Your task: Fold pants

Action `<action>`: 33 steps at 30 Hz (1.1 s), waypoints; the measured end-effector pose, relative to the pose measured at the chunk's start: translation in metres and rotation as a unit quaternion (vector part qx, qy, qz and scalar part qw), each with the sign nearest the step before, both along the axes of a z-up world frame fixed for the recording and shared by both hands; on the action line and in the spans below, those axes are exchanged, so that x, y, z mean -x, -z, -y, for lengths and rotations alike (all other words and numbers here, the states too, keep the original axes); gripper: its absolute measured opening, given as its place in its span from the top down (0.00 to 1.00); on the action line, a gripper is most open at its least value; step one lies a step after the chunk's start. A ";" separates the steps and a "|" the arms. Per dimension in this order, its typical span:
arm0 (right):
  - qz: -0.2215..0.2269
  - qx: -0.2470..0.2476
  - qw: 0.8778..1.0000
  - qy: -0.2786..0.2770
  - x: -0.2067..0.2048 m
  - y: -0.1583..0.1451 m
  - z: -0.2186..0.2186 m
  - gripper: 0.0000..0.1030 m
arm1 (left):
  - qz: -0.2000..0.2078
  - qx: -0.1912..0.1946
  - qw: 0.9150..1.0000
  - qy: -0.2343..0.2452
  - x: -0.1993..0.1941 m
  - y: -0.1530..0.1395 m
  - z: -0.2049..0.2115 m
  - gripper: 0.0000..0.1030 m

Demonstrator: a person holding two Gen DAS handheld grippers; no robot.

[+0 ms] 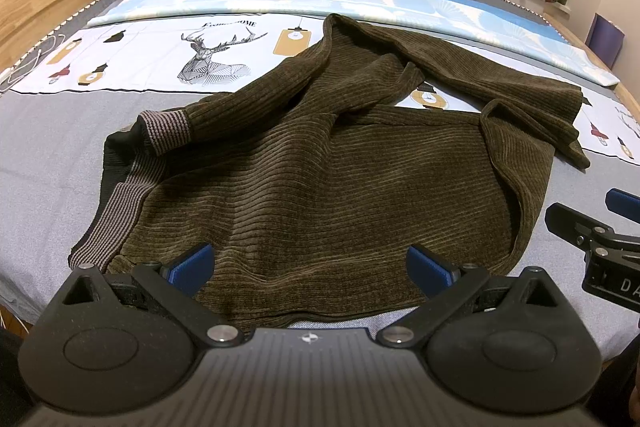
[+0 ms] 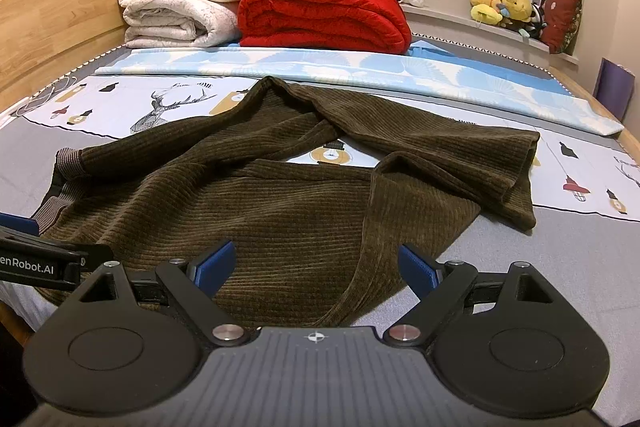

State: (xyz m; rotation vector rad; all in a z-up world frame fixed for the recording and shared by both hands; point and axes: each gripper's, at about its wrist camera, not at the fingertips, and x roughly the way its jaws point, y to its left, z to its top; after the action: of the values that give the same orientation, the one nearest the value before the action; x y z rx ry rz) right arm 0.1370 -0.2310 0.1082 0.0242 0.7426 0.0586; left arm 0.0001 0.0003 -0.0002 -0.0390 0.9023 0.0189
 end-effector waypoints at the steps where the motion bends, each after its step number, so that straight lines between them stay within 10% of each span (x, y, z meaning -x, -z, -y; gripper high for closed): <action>1: 0.000 0.000 1.000 0.000 0.000 0.000 0.000 0.13 | 0.000 0.000 1.000 0.000 0.000 0.000 0.000 0.01; 20: -0.005 0.007 1.000 0.000 -0.008 0.004 0.008 0.14 | 0.001 -0.001 1.000 -0.001 0.003 0.002 -0.001 0.01; 22: 0.002 0.015 1.000 0.005 -0.012 0.004 0.013 0.16 | 0.011 -0.008 1.000 0.007 0.003 0.001 0.000 0.25; 25: 0.014 0.028 0.999 0.016 -0.016 0.006 0.021 0.56 | 0.006 -0.005 0.999 0.046 -0.006 -0.008 -0.007 0.87; 30: 0.015 0.014 0.999 0.046 -0.030 0.000 0.051 0.66 | 0.059 -0.074 0.992 0.080 -0.041 -0.036 -0.031 0.90; 33: 0.009 0.001 0.999 0.052 -0.049 -0.004 0.078 0.60 | 0.030 -0.145 0.983 0.110 -0.082 -0.043 -0.048 0.73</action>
State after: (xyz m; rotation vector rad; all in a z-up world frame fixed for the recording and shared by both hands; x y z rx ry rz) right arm 0.1857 -0.3093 0.1117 0.0605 0.7215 -0.0405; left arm 0.0821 0.0483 0.0424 0.3306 0.8320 -0.0564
